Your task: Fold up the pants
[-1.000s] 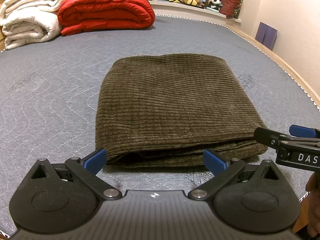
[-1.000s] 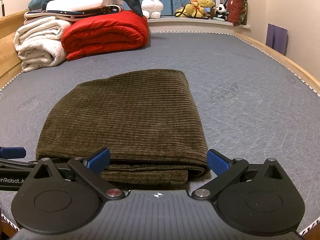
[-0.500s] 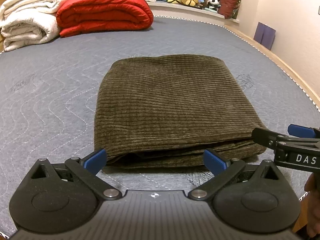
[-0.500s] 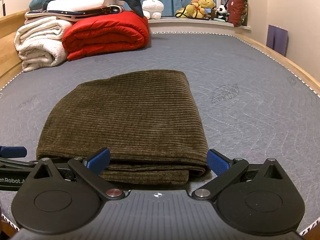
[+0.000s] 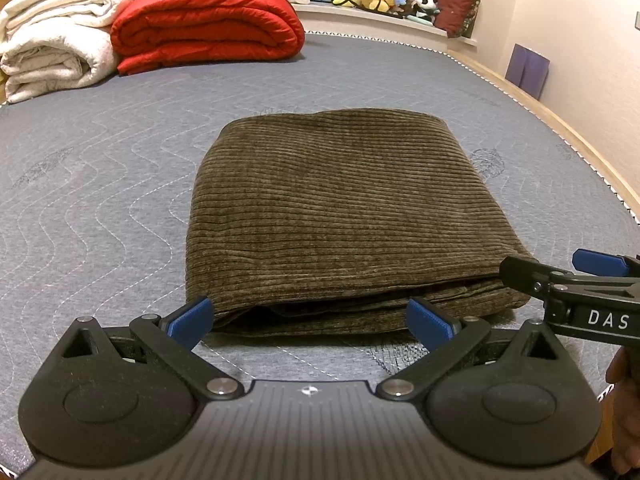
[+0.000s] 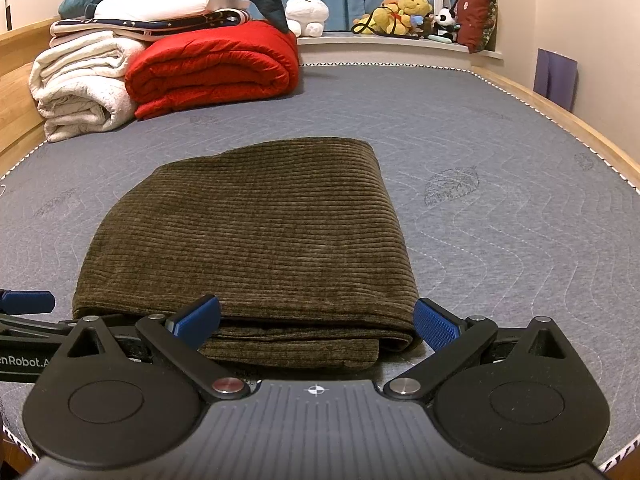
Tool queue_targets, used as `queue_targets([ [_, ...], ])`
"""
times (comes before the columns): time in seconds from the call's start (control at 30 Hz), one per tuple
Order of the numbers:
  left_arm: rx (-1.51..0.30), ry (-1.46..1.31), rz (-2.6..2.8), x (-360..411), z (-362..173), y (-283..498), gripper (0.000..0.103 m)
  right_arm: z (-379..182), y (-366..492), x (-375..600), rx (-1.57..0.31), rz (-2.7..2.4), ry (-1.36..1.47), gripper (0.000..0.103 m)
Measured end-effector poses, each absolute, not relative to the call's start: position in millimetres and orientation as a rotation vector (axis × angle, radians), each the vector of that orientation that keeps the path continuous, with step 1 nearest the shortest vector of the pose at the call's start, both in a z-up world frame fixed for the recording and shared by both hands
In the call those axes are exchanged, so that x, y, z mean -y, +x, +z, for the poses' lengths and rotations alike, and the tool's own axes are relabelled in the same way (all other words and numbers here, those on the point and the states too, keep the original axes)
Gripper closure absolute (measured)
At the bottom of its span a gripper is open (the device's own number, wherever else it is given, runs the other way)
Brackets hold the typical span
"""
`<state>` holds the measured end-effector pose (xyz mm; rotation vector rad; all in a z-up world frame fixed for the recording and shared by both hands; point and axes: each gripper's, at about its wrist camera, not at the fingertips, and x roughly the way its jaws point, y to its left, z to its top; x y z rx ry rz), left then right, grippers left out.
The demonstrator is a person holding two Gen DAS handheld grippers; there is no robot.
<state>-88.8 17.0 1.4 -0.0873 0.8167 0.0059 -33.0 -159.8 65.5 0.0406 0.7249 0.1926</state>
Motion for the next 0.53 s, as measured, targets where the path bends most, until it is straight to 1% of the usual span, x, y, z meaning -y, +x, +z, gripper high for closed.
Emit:
queue_targets([
  [0.53,-0.806,-0.077,-0.012,-15.6,2.5,-90.7,0.0,65.6,-32.9,159.3,-0.725,0.193,0.041,0.001],
])
